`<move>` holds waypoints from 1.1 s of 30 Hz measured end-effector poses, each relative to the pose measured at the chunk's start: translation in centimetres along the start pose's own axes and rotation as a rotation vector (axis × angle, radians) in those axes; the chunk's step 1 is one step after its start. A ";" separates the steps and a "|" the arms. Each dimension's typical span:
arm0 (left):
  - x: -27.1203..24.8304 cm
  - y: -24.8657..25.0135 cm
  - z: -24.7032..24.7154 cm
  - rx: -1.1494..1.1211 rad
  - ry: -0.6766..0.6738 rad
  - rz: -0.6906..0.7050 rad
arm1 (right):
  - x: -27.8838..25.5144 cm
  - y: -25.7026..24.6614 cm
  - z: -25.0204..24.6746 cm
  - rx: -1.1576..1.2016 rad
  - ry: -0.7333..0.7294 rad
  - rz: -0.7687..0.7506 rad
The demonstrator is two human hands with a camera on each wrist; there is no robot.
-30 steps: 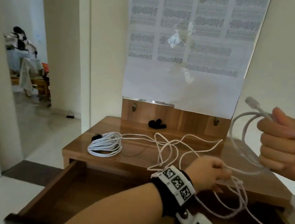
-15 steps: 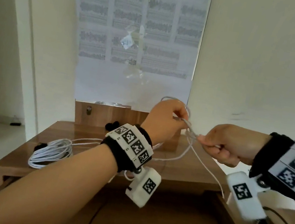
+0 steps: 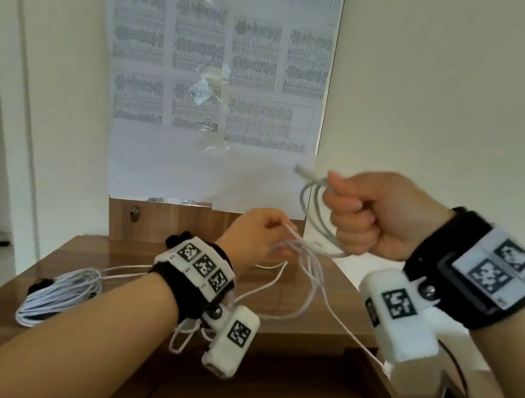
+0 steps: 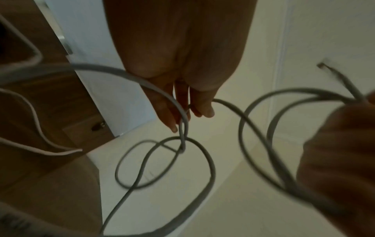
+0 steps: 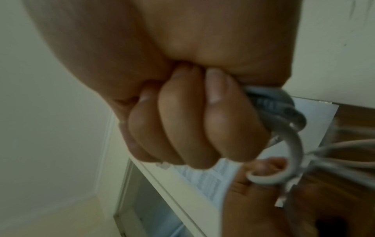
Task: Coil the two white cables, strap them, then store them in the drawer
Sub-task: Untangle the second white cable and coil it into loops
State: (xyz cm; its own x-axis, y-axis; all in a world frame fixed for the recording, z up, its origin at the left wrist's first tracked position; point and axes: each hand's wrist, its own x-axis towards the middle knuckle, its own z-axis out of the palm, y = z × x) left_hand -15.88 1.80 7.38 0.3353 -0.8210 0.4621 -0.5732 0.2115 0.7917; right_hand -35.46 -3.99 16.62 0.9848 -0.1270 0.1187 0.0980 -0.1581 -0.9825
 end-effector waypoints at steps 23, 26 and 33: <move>-0.9 2.6 -2.2 -0.674 -0.056 -0.525 | -0.4 3.9 -0.5 0.226 0.157 -0.096; 0.4 2.6 -1.7 -0.578 0.082 -0.530 | -1.2 5.3 -0.8 0.069 0.143 -0.012; 0.8 0.3 -1.4 0.248 0.341 -0.237 | -6.3 2.4 -3.6 0.179 -0.104 0.001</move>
State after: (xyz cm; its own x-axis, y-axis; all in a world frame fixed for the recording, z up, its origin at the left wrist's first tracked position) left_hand -14.72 1.93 8.54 0.6806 -0.6018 0.4179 -0.5983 -0.1272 0.7911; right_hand -41.92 -7.14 14.01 0.9935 -0.0241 0.1113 0.1118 0.0200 -0.9935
